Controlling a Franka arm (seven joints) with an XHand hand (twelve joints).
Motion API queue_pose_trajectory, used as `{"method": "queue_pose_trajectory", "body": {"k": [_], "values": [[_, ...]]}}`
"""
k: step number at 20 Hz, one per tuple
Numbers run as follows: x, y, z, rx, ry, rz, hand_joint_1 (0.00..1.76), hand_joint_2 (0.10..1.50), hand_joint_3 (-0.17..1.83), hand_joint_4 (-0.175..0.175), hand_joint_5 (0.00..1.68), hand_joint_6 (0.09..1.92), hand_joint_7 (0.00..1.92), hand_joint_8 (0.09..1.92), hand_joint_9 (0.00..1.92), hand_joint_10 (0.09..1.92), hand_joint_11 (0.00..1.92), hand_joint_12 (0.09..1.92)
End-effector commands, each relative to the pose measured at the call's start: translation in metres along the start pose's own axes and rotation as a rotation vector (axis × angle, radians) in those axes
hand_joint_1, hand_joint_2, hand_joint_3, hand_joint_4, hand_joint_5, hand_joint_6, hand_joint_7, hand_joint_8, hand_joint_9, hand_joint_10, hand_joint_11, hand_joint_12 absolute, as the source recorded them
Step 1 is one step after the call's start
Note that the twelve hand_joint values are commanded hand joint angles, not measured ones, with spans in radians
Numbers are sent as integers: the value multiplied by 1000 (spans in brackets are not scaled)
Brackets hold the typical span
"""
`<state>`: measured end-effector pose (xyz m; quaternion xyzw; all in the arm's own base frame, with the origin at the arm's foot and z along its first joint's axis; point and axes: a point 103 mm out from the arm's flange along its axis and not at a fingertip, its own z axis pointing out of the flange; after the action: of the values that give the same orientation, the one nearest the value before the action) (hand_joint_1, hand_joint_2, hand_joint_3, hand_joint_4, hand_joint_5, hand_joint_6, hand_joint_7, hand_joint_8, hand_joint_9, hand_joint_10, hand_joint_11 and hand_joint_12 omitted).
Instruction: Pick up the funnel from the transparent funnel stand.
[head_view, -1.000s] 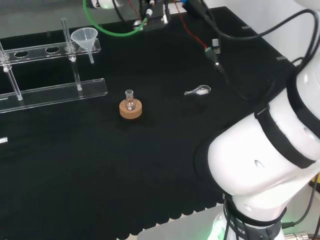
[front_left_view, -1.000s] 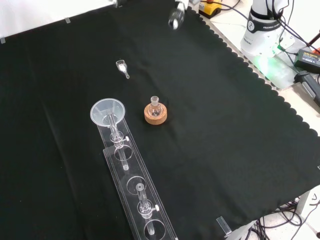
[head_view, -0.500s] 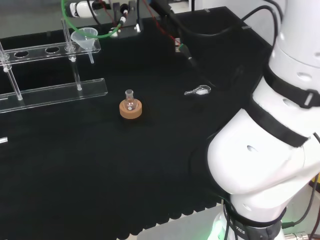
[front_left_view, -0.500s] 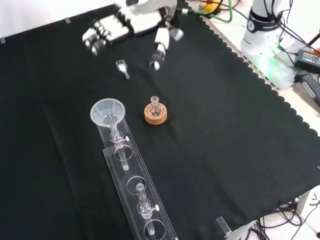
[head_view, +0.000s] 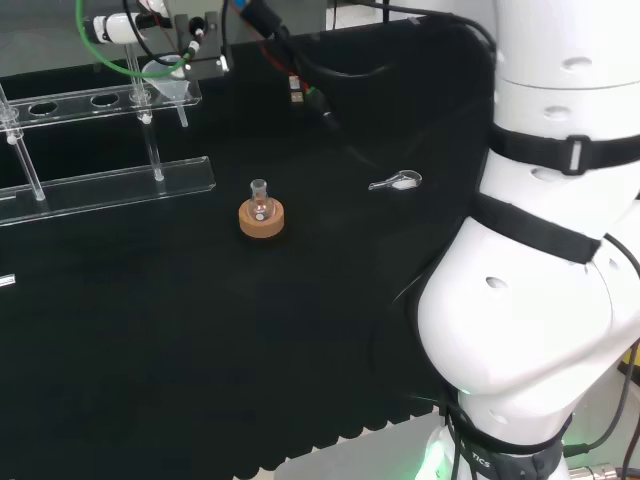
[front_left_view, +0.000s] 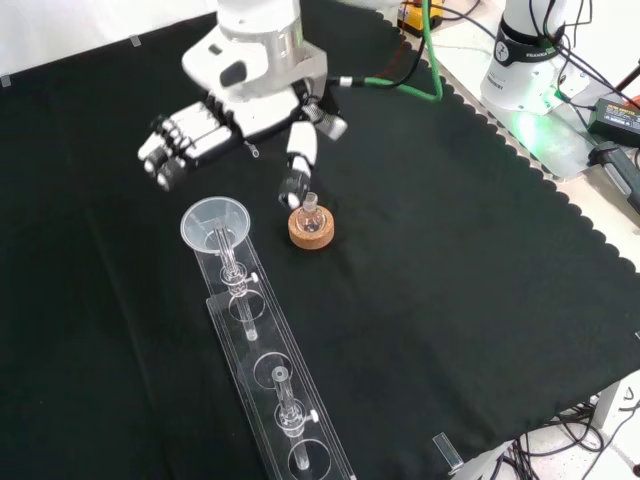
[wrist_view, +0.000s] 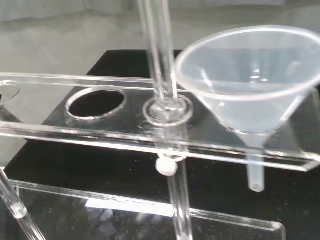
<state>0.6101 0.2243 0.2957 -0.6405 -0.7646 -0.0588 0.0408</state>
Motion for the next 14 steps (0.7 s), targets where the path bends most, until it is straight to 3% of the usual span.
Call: {"method": "queue_pose_trajectory", "body": {"k": [1,5,8,11,14], "values": [[-4,35,24,109,2,-20,39,806,34,85,0,87,0,87,0,87,0,357],[-11,39,28,117,1,-3,38,807,35,85,0,87,0,87,0,87,0,357],[-21,38,33,123,-23,66,36,809,35,85,0,87,0,87,0,87,0,358],[-23,38,36,152,-49,83,33,812,36,84,0,87,0,87,0,87,0,358],[-21,33,44,140,-69,104,31,814,37,84,0,87,0,87,0,87,0,359]]}}
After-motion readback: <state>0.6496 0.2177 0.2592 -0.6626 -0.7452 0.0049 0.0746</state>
